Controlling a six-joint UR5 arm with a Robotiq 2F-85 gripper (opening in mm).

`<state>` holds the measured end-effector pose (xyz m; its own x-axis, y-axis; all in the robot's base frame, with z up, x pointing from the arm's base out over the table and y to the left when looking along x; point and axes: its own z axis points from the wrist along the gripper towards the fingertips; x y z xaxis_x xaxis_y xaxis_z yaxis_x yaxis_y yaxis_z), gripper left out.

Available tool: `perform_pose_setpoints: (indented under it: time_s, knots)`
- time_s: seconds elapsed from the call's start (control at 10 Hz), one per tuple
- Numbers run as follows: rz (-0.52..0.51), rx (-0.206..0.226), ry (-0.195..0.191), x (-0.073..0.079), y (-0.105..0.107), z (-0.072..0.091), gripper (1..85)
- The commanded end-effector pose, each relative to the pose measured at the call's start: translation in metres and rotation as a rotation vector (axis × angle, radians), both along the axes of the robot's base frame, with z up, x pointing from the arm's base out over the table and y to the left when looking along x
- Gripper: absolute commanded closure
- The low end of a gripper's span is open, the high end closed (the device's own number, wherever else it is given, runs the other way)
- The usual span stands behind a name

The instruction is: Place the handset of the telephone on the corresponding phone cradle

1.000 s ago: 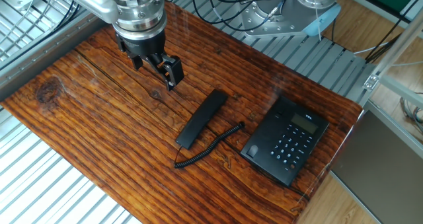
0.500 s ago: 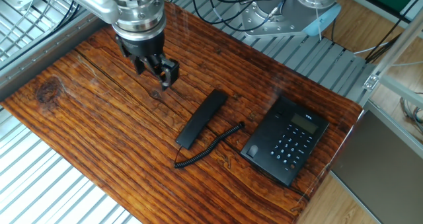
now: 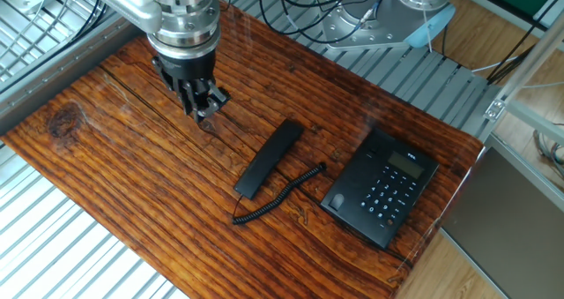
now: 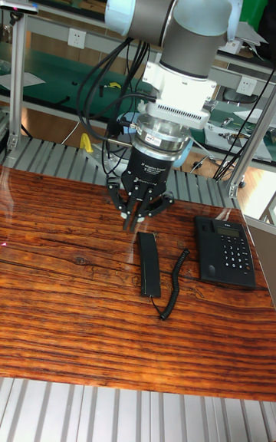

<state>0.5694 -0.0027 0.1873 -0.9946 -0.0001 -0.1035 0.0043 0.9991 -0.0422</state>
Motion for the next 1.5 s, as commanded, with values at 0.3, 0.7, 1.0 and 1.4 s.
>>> perform_pose_setpoints:
  time_s: [0.3,0.7,1.0,1.4]
  knots:
    - [0.019,0.009,-0.052,0.013,0.005,0.001,84.7]
    - [0.028,-0.035,-0.077,0.019,-0.005,0.003,84.7]
    - [0.019,-0.034,-0.065,0.015,-0.002,-0.001,84.7]
    - [-0.013,0.038,-0.030,0.002,0.023,-0.009,84.7]
